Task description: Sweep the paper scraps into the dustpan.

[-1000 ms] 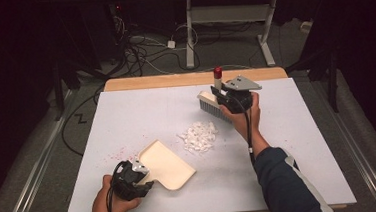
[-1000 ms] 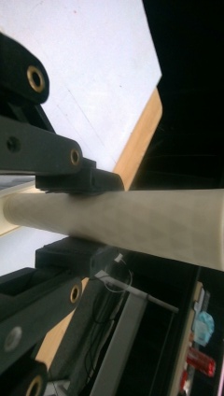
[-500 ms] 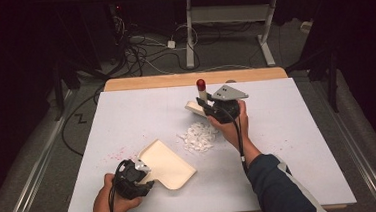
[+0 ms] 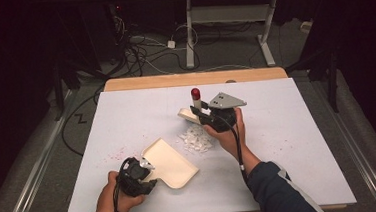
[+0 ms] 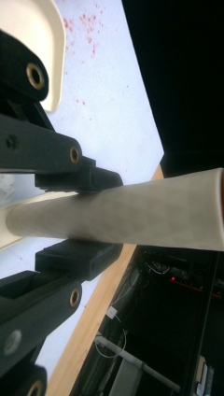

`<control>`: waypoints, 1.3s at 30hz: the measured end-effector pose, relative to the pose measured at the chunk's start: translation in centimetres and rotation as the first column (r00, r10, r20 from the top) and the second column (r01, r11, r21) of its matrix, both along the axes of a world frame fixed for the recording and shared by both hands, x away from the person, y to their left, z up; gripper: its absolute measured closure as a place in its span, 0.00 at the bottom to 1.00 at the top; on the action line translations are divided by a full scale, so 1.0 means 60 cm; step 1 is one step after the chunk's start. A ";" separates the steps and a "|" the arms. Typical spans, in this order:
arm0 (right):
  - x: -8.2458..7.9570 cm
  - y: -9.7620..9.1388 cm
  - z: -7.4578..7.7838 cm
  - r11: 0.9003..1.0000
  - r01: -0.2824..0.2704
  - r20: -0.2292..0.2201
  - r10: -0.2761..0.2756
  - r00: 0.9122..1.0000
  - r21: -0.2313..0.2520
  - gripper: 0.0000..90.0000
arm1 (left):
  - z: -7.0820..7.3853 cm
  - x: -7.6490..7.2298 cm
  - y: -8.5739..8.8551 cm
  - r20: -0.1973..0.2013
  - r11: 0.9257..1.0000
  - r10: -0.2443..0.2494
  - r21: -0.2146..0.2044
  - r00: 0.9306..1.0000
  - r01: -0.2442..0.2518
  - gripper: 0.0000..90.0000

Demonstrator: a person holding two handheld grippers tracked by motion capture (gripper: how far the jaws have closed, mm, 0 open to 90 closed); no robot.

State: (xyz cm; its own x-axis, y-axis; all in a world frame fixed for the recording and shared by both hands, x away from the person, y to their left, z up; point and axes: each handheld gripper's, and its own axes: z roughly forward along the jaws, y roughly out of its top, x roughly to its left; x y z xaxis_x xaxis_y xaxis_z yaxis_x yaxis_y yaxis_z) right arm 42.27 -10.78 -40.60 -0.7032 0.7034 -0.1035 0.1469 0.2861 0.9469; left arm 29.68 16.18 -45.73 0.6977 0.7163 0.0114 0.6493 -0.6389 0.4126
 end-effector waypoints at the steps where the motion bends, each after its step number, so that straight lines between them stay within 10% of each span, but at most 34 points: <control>1: -0.002 0.001 0.000 1.000 0.001 -0.002 -0.001 1.000 0.001 0.76 | -0.001 0.001 -0.001 -0.003 1.000 0.000 0.004 1.000 0.000 0.70; 39: -0.125 0.078 0.012 0.985 -0.159 -0.006 0.160 0.987 0.063 0.78 | -0.009 0.023 -0.036 -0.013 1.000 -0.004 -0.010 1.000 0.004 0.70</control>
